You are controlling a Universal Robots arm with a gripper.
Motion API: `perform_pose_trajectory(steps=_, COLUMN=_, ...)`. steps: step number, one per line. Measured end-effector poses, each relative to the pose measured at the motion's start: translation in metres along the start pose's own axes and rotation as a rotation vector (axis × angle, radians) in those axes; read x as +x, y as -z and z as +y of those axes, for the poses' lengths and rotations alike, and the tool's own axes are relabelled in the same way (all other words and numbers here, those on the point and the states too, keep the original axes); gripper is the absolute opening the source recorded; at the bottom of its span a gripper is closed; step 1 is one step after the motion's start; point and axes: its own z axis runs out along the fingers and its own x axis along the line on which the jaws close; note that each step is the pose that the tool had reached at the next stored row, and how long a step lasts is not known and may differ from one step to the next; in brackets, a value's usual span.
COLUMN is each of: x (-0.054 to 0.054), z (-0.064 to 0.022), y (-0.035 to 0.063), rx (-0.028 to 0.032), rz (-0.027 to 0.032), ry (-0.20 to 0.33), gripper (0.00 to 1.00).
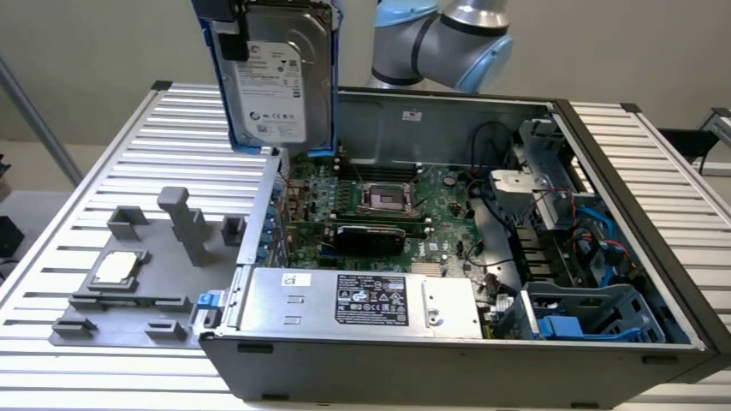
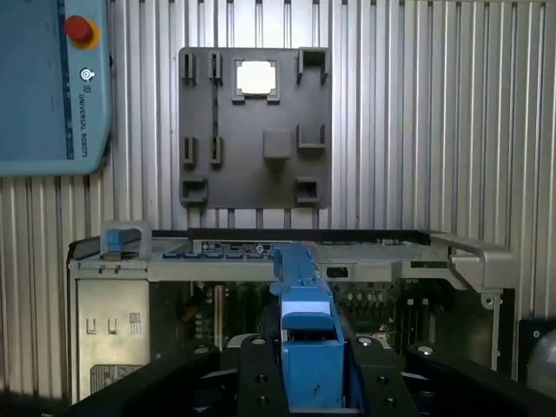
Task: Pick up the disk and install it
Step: 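Pick up the disk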
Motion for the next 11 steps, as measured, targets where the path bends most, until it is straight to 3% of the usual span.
perform_pose_trajectory(steps=11, x=0.023, z=-0.0322, y=0.0008, rx=0.0001, rz=-0.0001, ry=0.0, gripper=0.33)
